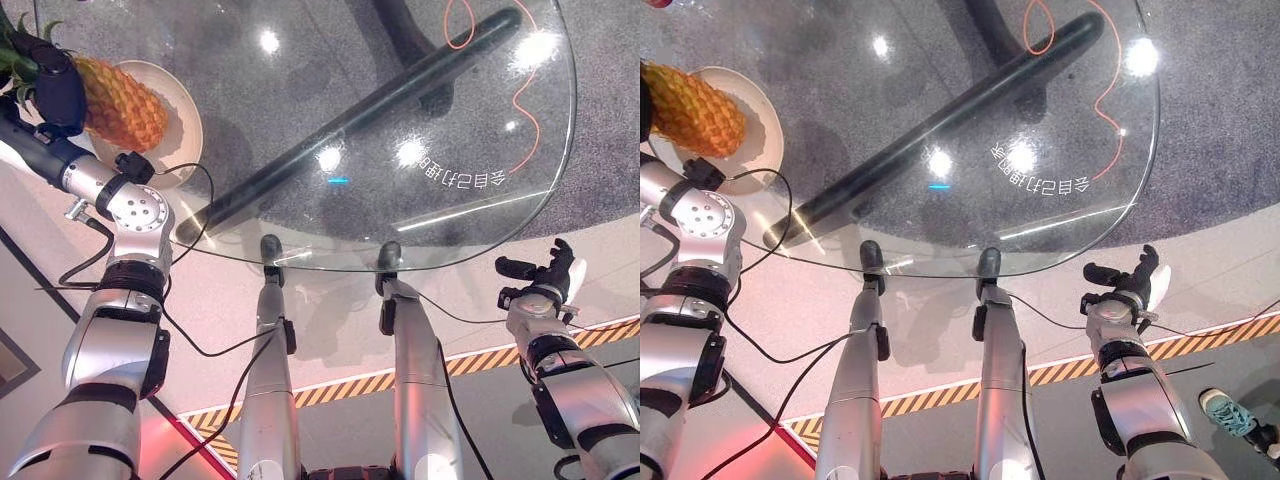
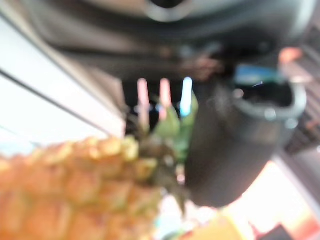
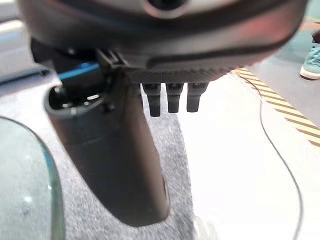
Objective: Pick up the fruit to the plate
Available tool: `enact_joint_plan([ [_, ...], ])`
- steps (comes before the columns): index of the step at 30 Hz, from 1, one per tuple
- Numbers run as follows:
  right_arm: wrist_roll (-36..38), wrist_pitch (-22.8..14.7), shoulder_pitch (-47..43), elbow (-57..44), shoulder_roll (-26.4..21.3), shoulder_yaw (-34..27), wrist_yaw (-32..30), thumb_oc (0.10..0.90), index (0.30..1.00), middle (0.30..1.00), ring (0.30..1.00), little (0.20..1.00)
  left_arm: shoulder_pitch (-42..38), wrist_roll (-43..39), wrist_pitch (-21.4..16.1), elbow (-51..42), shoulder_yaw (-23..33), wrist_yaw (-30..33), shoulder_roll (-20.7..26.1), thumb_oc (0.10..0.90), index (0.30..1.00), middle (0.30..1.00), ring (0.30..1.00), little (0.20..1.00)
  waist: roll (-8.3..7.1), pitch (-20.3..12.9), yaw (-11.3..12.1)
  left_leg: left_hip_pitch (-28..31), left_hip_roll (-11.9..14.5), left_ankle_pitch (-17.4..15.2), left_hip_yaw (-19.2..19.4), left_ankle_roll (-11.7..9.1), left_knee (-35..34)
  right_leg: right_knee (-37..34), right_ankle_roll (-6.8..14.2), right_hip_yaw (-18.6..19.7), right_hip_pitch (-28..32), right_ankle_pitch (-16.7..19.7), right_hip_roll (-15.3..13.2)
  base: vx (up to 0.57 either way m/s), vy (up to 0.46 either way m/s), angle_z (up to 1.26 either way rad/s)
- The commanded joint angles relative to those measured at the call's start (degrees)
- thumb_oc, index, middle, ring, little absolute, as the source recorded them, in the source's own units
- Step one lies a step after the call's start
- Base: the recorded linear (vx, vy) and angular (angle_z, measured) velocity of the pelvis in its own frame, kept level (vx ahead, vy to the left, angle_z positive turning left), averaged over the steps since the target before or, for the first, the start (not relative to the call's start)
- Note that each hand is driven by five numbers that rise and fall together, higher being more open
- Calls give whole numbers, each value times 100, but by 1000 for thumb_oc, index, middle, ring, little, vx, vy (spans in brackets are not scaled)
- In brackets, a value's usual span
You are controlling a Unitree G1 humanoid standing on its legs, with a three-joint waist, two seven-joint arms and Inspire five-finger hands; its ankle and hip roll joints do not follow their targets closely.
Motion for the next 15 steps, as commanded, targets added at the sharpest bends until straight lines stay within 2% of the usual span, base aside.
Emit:
enact_joint_plan([
  [1, 162, 39, 245, 355, -103, 165, 21, 800, 900, 900, 900, 900, -756, 157, -469, 124, 190, 143, 512, 100, 300, 300, 300, 200, -329, -122, 144, 51, -341, -1043, 235, 289, 880, -1372, -40, -56, 716, 460, 542, 0, 0, 0],
  [15, 163, 32, 261, 316, -110, 160, 104, 800, 900, 900, 900, 900, -761, 65, -469, 231, 214, -22, 558, 100, 300, 300, 300, 200, -360, -122, 137, 14, -328, -1018, 242, 285, 925, -1362, -39, -55, 703, 483, 539, 0, 0, 0],
])
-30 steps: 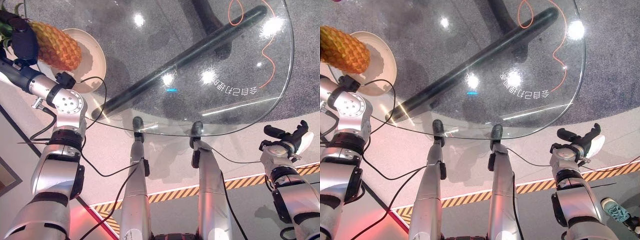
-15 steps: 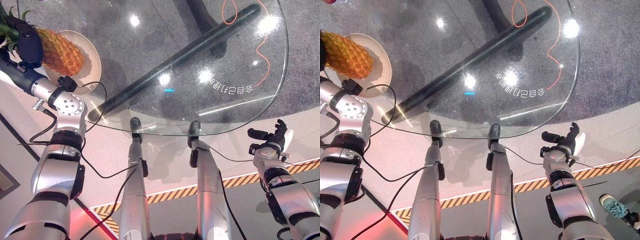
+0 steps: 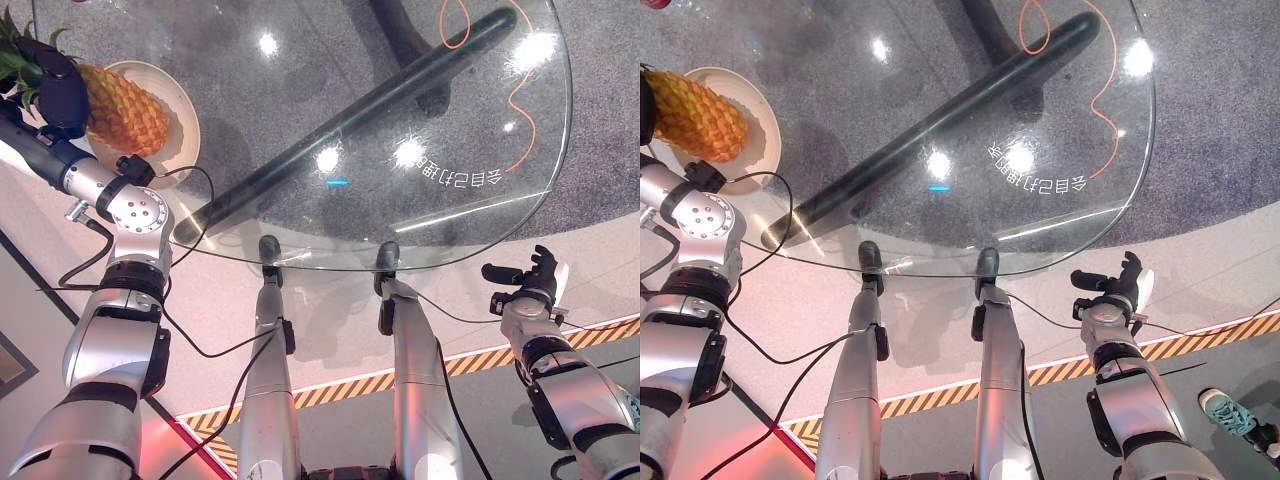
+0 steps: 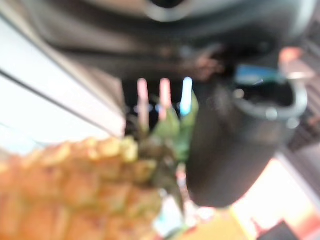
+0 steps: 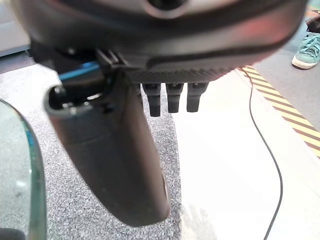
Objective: Pick up the fruit to the plate
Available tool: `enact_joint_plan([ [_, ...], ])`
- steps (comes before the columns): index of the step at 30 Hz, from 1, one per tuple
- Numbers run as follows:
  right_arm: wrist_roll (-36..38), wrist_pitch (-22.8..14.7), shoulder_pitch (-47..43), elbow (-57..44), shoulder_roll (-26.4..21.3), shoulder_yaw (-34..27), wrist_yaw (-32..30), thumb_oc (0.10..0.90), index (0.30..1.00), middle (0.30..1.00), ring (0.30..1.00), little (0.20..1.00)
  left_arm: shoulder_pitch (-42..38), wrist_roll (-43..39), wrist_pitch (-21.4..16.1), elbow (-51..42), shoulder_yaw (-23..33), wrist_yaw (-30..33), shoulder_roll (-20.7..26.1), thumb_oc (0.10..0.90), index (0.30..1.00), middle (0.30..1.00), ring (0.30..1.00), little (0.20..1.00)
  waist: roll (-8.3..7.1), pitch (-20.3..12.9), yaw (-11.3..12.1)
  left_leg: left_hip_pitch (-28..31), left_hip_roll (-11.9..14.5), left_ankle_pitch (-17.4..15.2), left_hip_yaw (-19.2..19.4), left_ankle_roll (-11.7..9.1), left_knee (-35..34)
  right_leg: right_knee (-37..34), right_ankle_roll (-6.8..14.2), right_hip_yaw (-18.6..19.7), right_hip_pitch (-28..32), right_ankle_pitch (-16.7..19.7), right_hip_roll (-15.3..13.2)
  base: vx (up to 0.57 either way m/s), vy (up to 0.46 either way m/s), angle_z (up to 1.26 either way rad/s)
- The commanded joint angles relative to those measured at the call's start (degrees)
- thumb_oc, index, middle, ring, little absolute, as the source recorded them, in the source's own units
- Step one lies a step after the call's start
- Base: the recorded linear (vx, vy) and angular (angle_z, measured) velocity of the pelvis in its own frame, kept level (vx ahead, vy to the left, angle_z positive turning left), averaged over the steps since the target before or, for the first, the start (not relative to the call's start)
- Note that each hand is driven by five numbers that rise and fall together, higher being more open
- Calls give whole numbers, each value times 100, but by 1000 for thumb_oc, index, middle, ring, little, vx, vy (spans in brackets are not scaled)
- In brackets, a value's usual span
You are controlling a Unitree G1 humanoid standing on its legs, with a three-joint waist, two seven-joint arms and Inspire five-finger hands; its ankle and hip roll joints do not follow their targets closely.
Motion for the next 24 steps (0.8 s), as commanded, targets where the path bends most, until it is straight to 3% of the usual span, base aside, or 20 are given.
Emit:
enact_joint_plan([
  [1, 151, -2, 247, 229, -183, 94, -158, 800, 900, 900, 900, 900, -714, 36, -502, 97, 214, 56, 564, 108, 307, 307, 307, 208, -355, -121, 132, 12, -367, -1040, 242, 311, 922, -1360, -10, -38, 700, 459, 503, 0, 0, 0],
  [2, 150, -10, 231, 232, -184, 90, -168, 800, 900, 900, 900, 900, -716, 31, -508, 93, 214, 52, 564, 171, 361, 361, 361, 271, -351, -121, 130, -21, -371, -989, 242, 313, 907, -1380, -14, -36, 669, 508, 502, 0, 0, 0],
  [3, 140, -14, 227, 234, -181, 92, -176, 800, 900, 900, 900, 900, -704, 16, -513, 89, 213, 42, 559, 171, 361, 361, 361, 271, -347, -121, 129, -24, -371, -989, 243, 312, 911, -1379, -16, -32, 666, 510, 502, 0, 0, 0],
  [4, 136, -13, 228, 231, -182, 94, -180, 800, 900, 900, 900, 900, -697, 12, -508, 87, 212, 38, 557, 369, 531, 531, 531, 469, -346, -121, 129, -22, -370, -987, 246, 312, 909, -1382, -16, -30, 668, 513, 501, 0, 0, 0],
  [5, 131, -23, 231, 226, -197, 87, -187, 800, 900, 900, 900, 900, -684, -29, -503, 78, 212, 8, 567, 416, 571, 571, 571, 516, -340, -121, 132, -14, -374, -984, 244, 314, 904, -1388, -14, -26, 673, 520, 499, 0, 0, 0],
  [7, 122, -23, 243, 214, -201, 88, -199, 800, 900, 900, 900, 900, -655, -43, -504, 81, 219, -9, 565, 435, 587, 587, 587, 535, -337, -121, 136, 24, -373, -1035, 246, 311, 919, -1368, -11, -26, 705, 474, 499, 0, 0, 0],
  [8, 116, -29, 231, 202, -199, 84, -217, 800, 900, 900, 900, 900, -663, -64, -518, 90, 227, -31, 567, 594, 724, 724, 724, 694, -338, -121, 133, -2, -378, -985, 245, 318, 902, -1391, -16, -23, 682, 521, 499, 0, 0, 0],
  [9, 115, -32, 242, 194, -183, 87, -241, 800, 900, 900, 900, 900, -651, -66, -526, 99, 228, -41, 555, 665, 785, 785, 785, 765, -344, -121, 136, 35, -376, -1041, 243, 318, 924, -1369, -14, -24, 717, 472, 503, 0, 0, 0],
  [13, 118, -19, 198, 193, -217, 84, -226, 800, 900, 900, 900, 900, -666, -98, -556, 125, 242, -94, 575, 701, 815, 815, 815, 801, -358, -121, 142, 8, -373, -999, 242, 320, 927, -1384, -21, -32, 706, 509, 501, -16, 1, 0],
  [24, 150, -19, 156, 192, -232, 69, -257, 800, 900, 900, 900, 900, -641, -192, -635, 84, 235, -231, 567, 611, 738, 738, 738, 711, -385, -121, 163, 19, -399, -1052, 229, 335, 1005, -1384, -17, -18, 727, 523, 493, -3, 0, 0],
])
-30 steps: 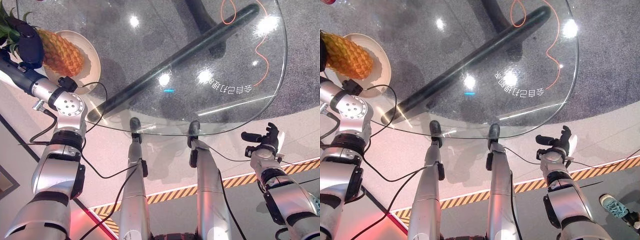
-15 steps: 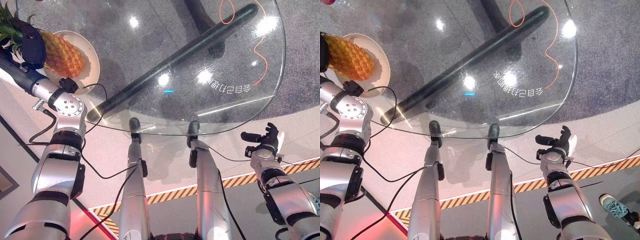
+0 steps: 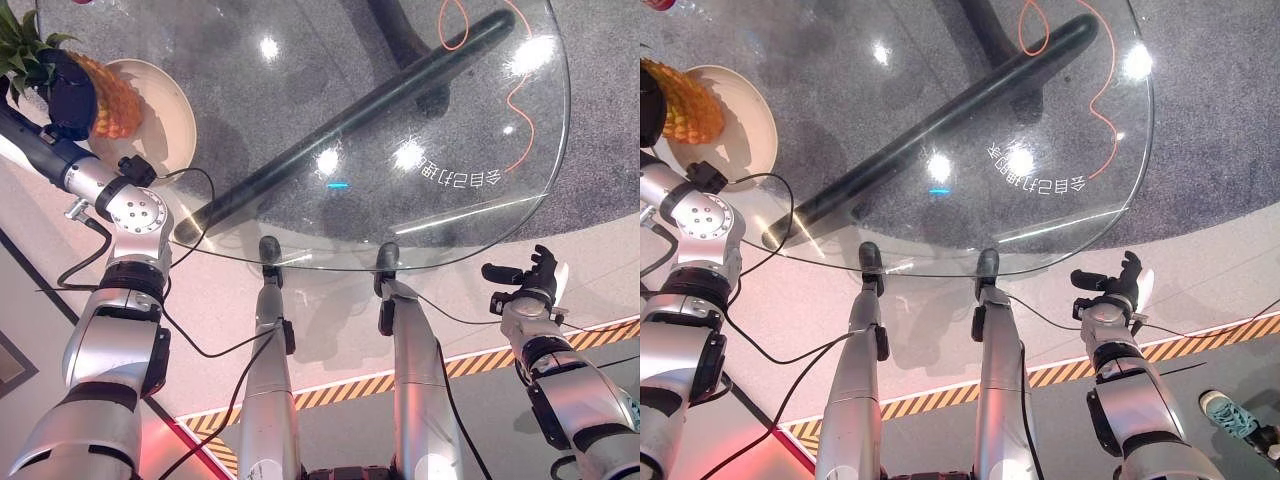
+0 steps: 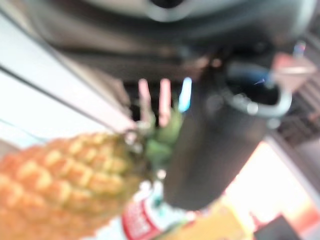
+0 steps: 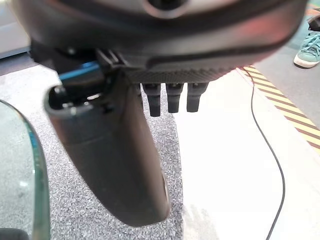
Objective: Pick up the fruit to the plate
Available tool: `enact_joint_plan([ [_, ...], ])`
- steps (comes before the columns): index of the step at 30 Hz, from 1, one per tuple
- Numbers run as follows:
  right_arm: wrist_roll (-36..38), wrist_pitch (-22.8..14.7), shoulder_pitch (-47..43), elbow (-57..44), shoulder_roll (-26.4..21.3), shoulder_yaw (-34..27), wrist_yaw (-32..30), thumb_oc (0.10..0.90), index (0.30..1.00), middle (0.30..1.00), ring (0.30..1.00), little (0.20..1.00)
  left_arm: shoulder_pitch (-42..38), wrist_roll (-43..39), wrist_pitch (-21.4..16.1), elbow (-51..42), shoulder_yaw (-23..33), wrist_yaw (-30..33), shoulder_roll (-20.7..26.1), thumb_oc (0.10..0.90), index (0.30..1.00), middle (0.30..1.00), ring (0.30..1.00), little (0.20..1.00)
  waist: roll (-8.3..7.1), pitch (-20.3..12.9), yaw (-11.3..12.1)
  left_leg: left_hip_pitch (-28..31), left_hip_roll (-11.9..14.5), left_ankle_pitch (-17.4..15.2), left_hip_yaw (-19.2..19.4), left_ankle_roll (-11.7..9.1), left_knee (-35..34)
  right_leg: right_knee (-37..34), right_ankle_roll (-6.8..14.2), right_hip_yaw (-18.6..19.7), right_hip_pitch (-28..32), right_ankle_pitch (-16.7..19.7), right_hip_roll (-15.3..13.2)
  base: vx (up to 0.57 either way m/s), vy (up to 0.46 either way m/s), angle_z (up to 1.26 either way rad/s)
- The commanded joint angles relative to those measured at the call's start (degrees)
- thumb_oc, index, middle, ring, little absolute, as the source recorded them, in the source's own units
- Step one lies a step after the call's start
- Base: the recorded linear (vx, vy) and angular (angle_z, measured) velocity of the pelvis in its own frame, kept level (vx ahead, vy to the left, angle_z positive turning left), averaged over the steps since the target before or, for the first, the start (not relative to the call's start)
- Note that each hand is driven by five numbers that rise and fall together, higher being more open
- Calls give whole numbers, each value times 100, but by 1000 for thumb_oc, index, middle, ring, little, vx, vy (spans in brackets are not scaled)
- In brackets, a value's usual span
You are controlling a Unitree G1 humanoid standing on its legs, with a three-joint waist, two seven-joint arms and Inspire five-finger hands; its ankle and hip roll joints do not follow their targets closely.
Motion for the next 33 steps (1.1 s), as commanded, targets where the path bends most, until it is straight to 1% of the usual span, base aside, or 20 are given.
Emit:
enact_joint_plan([
  [1, 158, -23, 169, 195, -228, 69, -269, 800, 900, 900, 900, 900, -610, -180, -657, 10, 223, 28, 558, 602, 731, 731, 731, 702, -382, -121, 141, 8, -414, -1060, 235, 345, 975, -1396, -2, -21, 711, 506, 475, 0, 0, 0],
  [5, 153, -40, 206, 178, -214, 56, -298, 800, 900, 900, 900, 900, -522, -232, -701, -69, 229, -12, 507, 594, 724, 724, 724, 694, -383, -121, 165, 34, -438, -1120, 208, 358, 1023, -1347, 3, -5, 732, 463, 483, 0, 0, 0],
  [6, 136, -44, 190, 173, -213, 45, -305, 800, 900, 900, 900, 900, -520, -247, -708, -84, 242, -30, 505, 591, 721, 721, 721, 691, -384, -121, 166, 7, -447, -1069, 201, 367, 998, -1373, 0, 0, 704, 513, 485, -44, 10, 0],
  [8, 144, -66, 191, 181, -202, 49, -324, 800, 900, 900, 900, 900, -471, -304, -746, -101, 257, -119, 481, 586, 716, 716, 716, 686, -391, -121, 186, 36, -464, -1121, 170, 370, 1019, -1374, 8, 26, 743, 476, 496, 0, 0, 0],
  [9, 142, -75, 164, 192, -209, 39, -312, 800, 900, 900, 900, 900, -471, -334, -774, -103, 261, -171, 477, 583, 714, 714, 714, 683, -399, -121, 188, 3, -474, -1068, 154, 378, 997, -1408, 9, 39, 713, 534, 501, 0, 0, 0],
  [11, 157, -52, 132, 192, -207, 35, -318, 800, 900, 900, 900, 900, -422, -368, -819, -159, 263, -236, 447, 575, 707, 707, 707, 675, -411, -121, 211, 20, -483, -1064, 139, 382, 973, -1423, 17, 44, 727, 543, 512, -21, -7, 0],
  [16, 188, -51, 162, 166, -178, 28, -354, 800, 900, 900, 900, 900, -277, -391, -890, -327, 287, -295, 364, 589, 719, 719, 719, 689, -434, -121, 254, 51, -501, -1062, 129, 390, 955, -1454, 22, 37, 776, 552, 519, 0, 0, 0],
  [17, 191, -54, 176, 168, -166, 37, -367, 800, 900, 900, 900, 900, -251, -390, -892, -344, 286, -303, 350, 589, 719, 719, 719, 689, -434, -121, 261, 88, -498, -1115, 126, 389, 970, -1433, 25, 40, 807, 506, 524, 0, 0, 0],
  [19, 187, -30, 154, 148, -157, 30, -396, 800, 900, 900, 900, 900, -238, -430, -902, -417, 280, -346, 339, 591, 721, 721, 721, 691, -438, -121, 272, 65, -505, -1066, 124, 393, 952, -1453, 29, 40, 792, 553, 518, 0, 0, 0],
  [20, 193, -44, 176, 156, -151, 23, -395, 800, 900, 900, 900, 900, -204, -433, -926, -439, 283, -352, 317, 608, 735, 735, 735, 708, -442, -121, 278, 92, -501, -1117, 123, 391, 974, -1431, 31, 42, 819, 506, 521, 0, 0, 0],
  [22, 197, -47, 194, 154, -149, 11, -403, 800, 900, 900, 900, 900, -146, -488, -995, -491, 289, -370, 292, 616, 742, 742, 742, 716, -443, -121, 292, 109, -504, -1114, 127, 394, 960, -1446, 34, 36, 842, 511, 519, 0, 0, 0],
  [26, 203, -61, 244, 132, -145, -27, -410, 800, 900, 900, 900, 900, -15, -550, -1022, -640, 316, -441, 240, 668, 787, 787, 787, 768, -448, -121, 327, 129, -520, -1120, 117, 398, 976, -1437, 47, 13, 866, 522, 505, -4, -12, 3],
  [27, 212, -73, 255, 132, -123, -29, -433, 800, 900, 900, 900, 900, 25, -555, -1042, -674, 315, -457, 213, 720, 832, 832, 832, 820, -449, -121, 341, 123, -527, -1126, 107, 399, 988, -1432, 48, 11, 864, 522, 502, -4, -23, 4],
  [28, 217, -74, 254, 131, -115, -32, -451, 800, 900, 900, 900, 900, 51, -551, -1050, -700, 323, -482, 202, 748, 855, 855, 855, 848, -448, -121, 351, 123, -529, -1128, 104, 399, 991, -1432, 51, 8, 865, 524, 500, 0, 0, 0],
  [29, 212, -88, 266, 134, -107, -40, -457, 800, 900, 900, 900, 900, 89, -516, -1065, -733, 332, -492, 181, 800, 900, 900, 900, 900, -446, -121, 357, 123, -532, -1129, 100, 402, 990, -1429, 53, 6, 864, 524, 499, 0, 0, 0],
  [33, 244, -86, 256, 144, -108, -62, -469, 800, 900, 900, 900, 900, 188, -476, -1117, -849, 335, -526, 116, 800, 900, 900, 900, 900, -437, -121, 389, 93, -546, -1073, 92, 412, 960, -1460, 54, -11, 845, 576, 489, 0, 0, 0],
])
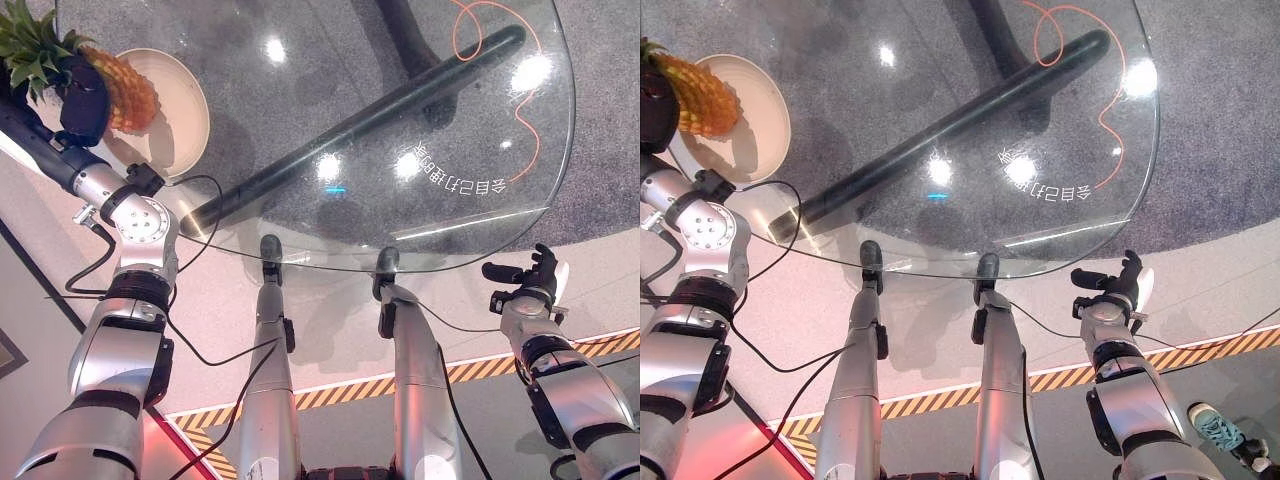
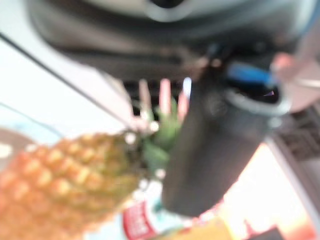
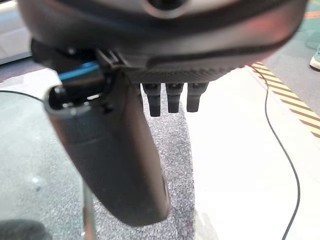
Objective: Pick up the fruit to the plate
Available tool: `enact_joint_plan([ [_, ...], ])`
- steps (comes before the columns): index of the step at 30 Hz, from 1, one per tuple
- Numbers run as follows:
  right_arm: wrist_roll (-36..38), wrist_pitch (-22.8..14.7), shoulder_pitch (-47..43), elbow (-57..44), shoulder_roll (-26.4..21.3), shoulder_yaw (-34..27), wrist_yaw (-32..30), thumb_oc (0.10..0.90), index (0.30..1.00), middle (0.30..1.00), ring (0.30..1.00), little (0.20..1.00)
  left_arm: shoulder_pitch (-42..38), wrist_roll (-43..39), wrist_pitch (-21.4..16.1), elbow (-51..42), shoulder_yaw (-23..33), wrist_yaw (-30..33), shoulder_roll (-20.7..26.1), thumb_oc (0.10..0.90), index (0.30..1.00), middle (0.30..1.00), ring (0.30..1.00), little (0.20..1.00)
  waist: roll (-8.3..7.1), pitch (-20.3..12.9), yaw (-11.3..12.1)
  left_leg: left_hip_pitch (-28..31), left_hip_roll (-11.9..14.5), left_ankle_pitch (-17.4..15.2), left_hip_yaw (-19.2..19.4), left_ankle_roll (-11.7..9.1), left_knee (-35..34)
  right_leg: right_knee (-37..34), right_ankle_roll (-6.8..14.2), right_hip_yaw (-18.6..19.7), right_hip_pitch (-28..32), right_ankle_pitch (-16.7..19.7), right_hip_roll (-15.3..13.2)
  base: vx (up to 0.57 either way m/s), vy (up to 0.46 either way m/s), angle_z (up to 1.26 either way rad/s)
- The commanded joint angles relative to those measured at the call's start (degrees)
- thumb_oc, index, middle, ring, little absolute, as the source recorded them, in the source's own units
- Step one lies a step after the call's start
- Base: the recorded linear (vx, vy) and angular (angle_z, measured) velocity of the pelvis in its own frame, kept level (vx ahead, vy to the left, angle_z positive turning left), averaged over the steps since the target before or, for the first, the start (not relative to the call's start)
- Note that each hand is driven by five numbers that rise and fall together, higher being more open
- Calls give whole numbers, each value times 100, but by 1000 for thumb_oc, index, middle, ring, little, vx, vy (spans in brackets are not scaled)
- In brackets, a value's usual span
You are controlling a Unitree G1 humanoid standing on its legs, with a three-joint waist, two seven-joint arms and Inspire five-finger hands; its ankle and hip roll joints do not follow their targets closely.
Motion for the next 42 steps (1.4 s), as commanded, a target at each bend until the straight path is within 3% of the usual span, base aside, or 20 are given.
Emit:
enact_joint_plan([
  [1, 244, -71, 294, 146, -121, -63, -431, 800, 900, 900, 900, 900, -216, -21, -670, -315, 334, 51, 324, 800, 900, 900, 900, 900, -356, -124, 148, 142, -553, -1120, 245, 412, 911, -1416, 49, 116, 760, 537, 478, 0, 0, 0],
  [11, 266, -22, 320, 83, -98, -94, -475, 800, 900, 900, 900, 900, 50, 166, -651, -589, 303, 10, 158, 800, 900, 900, 900, 900, -348, -124, 209, 228, -595, -1124, 211, 425, 905, -1410, 65, 108, 849, 545, 467, 0, 0, 0],
  [26, 373, -32, 550, 84, 3, -257, -485, 800, 900, 900, 900, 900, 772, -133, -572, -881, 425, -739, -75, 800, 900, 900, 900, 900, -446, -124, 409, 820, -596, -1174, 230, 428, 794, -1487, 114, -14, 1506, 516, 383, 6, -29, 4],
  [30, 424, -40, 674, 59, 63, -323, -461, 800, 900, 900, 900, 900, 1004, -321, -461, -960, 433, -1244, -131, 800, 900, 900, 900, 900, -477, -124, 459, 1085, -598, -1148, 266, 422, 697, -1571, 132, -51, 1797, 551, 345, 14, -41, 0],
  [36, 416, -52, 1057, 3, 171, -536, -292, 800, 900, 900, 900, 900, 1639, -1290, -3, -1047, 542, -2512, -303, 800, 900, 900, 900, 900, -446, -125, 528, 1737, -633, -1134, 223, 421, 449, -1787, 207, 41, 2421, 596, 232, 50, -26, 7],
  [42, 256, 67, 1744, -3, 233, -781, 21, 800, 900, 900, 900, 900, 2503, -1364, 329, -898, 783, -2748, -524, 800, 900, 900, 900, 900, -374, -601, 543, 2564, -593, -1012, 287, 420, -214, -2323, 326, 72, 3222, 741, 48, 127, 16, 0],
])
